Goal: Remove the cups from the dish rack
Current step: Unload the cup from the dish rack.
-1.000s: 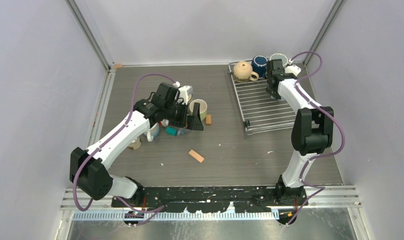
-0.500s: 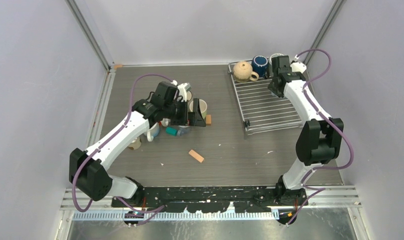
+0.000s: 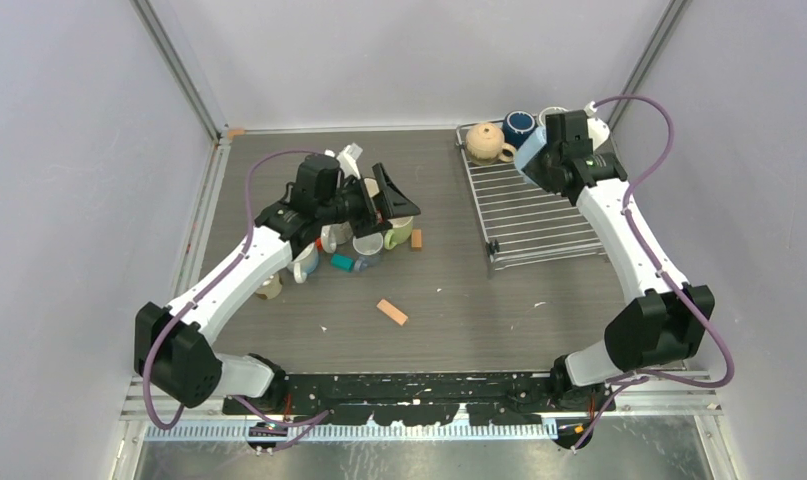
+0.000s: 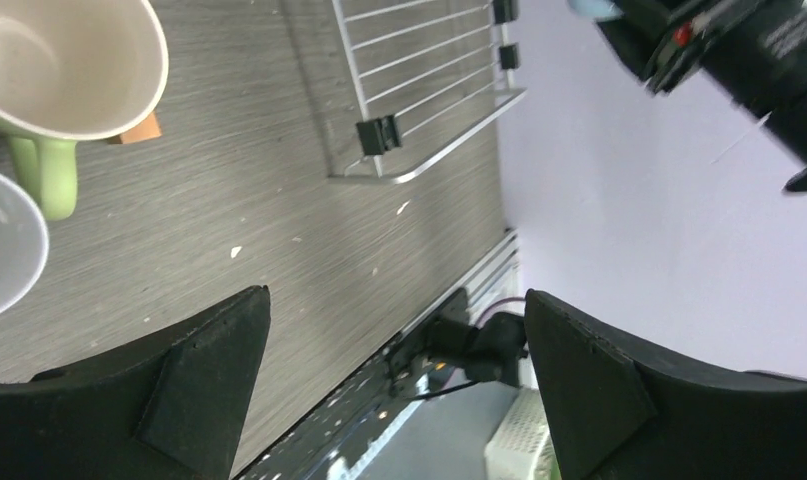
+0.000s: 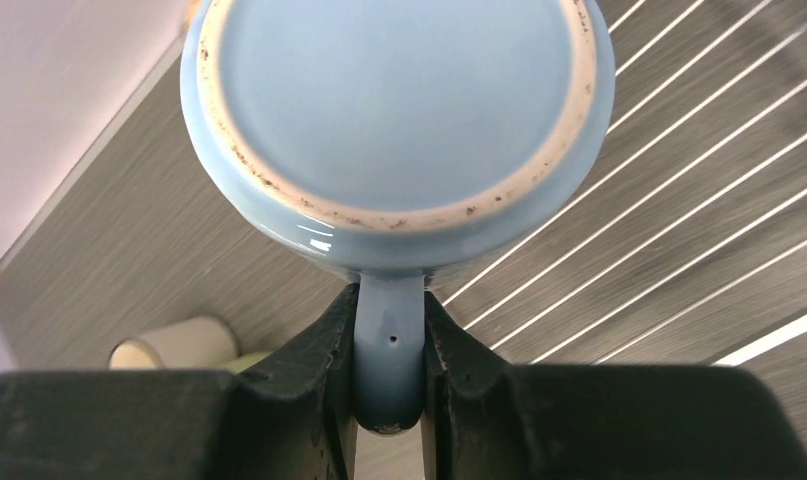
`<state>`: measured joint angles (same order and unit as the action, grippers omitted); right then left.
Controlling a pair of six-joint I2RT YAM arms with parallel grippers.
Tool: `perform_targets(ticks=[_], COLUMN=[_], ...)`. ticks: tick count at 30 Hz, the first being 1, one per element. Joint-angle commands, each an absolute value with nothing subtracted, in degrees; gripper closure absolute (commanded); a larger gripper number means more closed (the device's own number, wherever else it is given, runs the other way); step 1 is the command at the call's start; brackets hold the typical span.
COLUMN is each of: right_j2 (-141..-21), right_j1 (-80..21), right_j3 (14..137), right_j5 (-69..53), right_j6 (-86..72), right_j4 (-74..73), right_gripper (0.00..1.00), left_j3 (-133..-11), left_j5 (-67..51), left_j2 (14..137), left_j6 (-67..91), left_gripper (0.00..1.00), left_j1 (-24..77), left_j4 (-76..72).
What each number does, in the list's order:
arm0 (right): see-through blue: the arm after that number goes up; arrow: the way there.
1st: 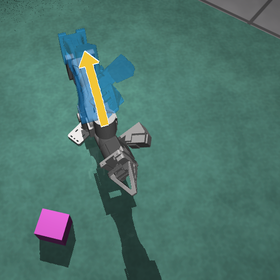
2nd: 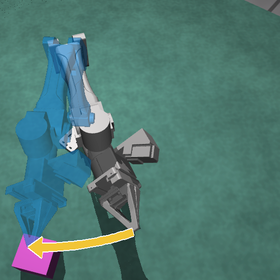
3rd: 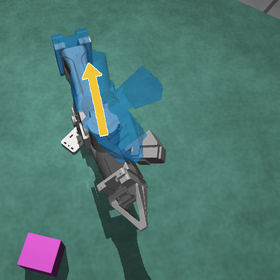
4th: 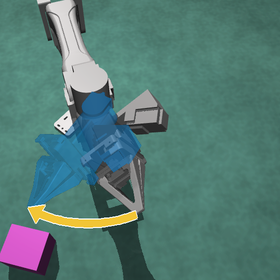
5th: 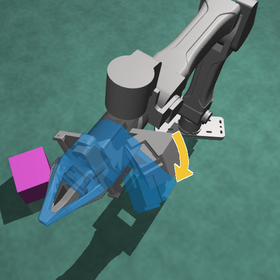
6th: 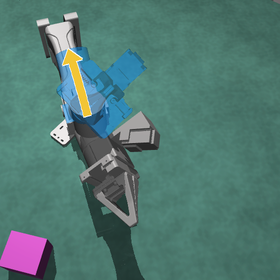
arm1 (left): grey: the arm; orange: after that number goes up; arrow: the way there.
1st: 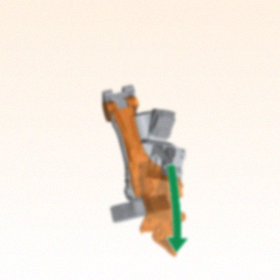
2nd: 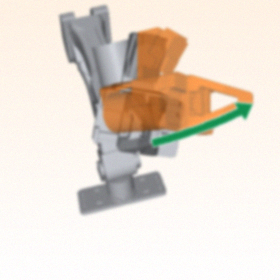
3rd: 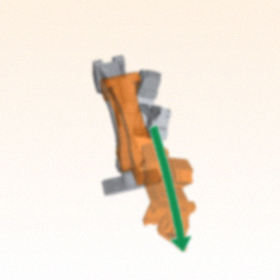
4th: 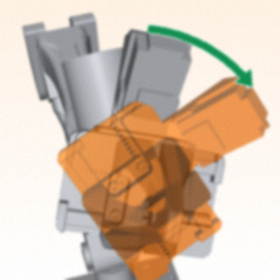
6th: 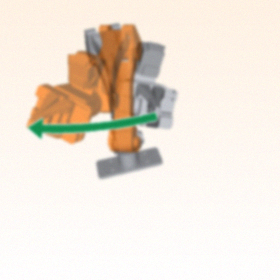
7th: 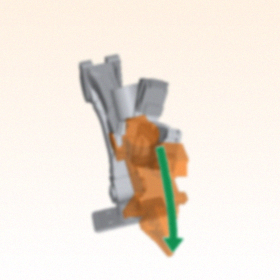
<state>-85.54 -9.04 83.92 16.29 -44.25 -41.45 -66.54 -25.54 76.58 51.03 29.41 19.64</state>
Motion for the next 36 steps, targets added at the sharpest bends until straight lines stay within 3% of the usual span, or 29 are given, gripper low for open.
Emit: perform_targets(ticks=[1, 16, 24, 30, 36], right_j2=[-79.6, -76.6, -77.0, -77.8, -78.3], right_j1=[-12.2, -19.6, -23.4, -25.6, -27.3], right_j3=[84.5, 78.5, 76.9, 76.4, 75.3], right_j5=[10.2, -10.0, -13.5, -14.4, -15.4], right_j6=[-46.4, -56.7, -61.2, -62.2, -63.2], right_j4=[-32.8, -16.3, -9.1, -6.3, -2.8], right_gripper=[0.99, 0.99, 0.99, 0.99, 0.99], left_j3=[-64.4, -62.0, -60.8, -60.7, -60.9], left_j5=[-28.1, -28.8, -27.8, -27.6, -26.9], left_j2=[76.4, 82.9, 85.4, 87.8, 89.1], left_j6=[62.0, 82.1, 90.4, 96.5, 99.6], left_gripper=[0.0, 0.0, 0.02, 0.08, 0.21], left_j1=[27.4, 22.9, 22.2, 22.1, 22.1], left_j4=[5.5, -17.5, -25.9, -33.3, -37.1])
